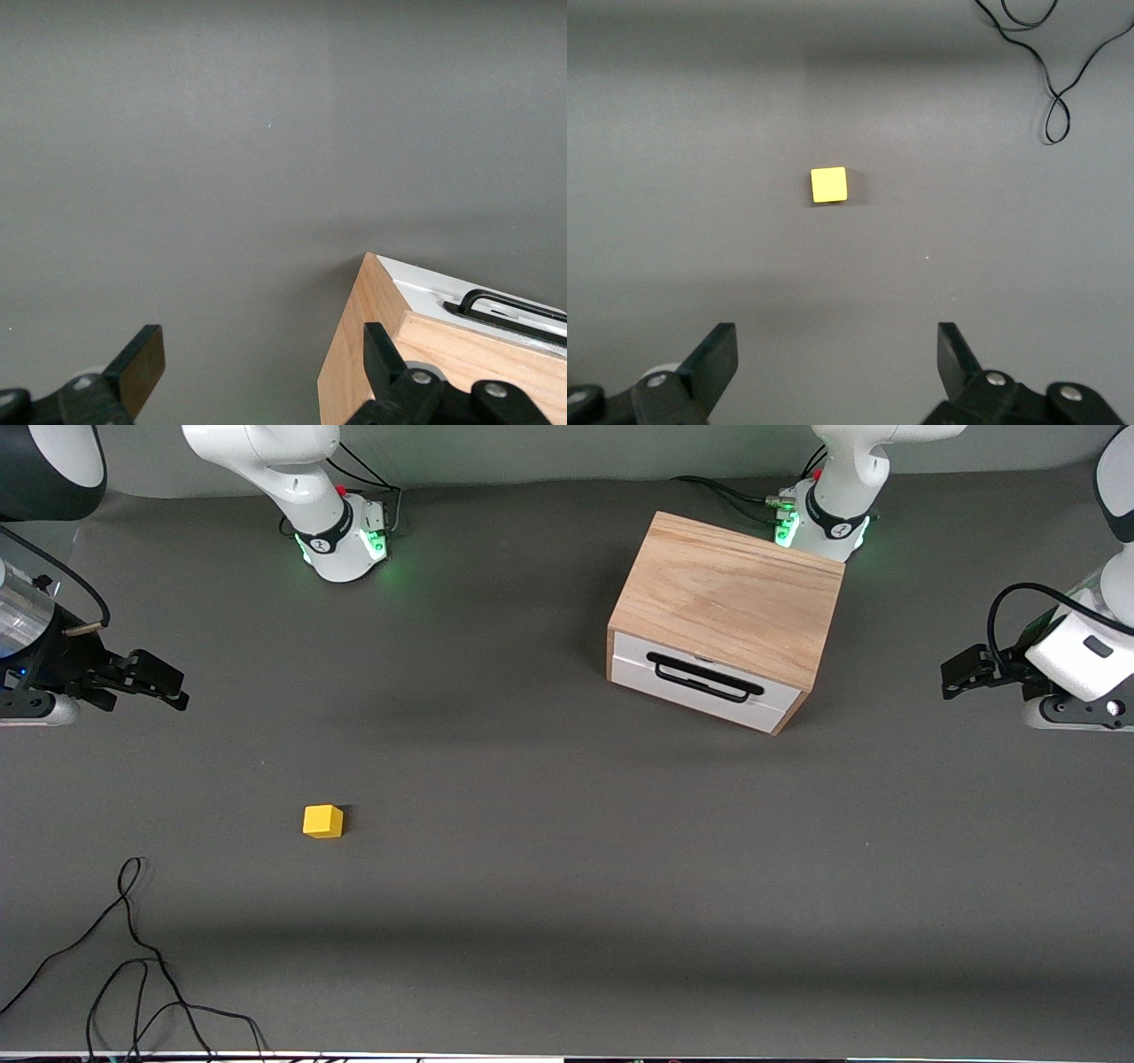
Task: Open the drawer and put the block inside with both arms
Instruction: 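Move the left gripper toward the drawer while the right gripper moves toward the cube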
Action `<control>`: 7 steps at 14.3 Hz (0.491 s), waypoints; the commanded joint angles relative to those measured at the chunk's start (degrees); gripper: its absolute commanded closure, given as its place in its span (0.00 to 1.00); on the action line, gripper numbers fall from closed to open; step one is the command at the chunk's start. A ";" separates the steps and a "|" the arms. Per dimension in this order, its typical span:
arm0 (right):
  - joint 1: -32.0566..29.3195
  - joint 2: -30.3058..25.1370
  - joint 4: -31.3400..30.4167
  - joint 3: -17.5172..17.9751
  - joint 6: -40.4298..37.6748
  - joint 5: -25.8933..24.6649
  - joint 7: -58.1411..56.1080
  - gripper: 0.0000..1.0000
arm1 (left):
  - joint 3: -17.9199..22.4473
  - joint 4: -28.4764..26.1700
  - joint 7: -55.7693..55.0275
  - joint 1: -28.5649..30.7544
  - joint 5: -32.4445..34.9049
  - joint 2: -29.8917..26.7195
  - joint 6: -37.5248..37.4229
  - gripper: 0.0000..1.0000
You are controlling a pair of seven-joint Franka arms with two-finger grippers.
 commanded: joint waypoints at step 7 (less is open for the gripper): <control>-0.65 0.79 1.14 -0.18 -1.13 1.37 -1.05 0.00 | 0.74 6.97 0.44 -0.45 -0.08 3.22 -1.23 0.00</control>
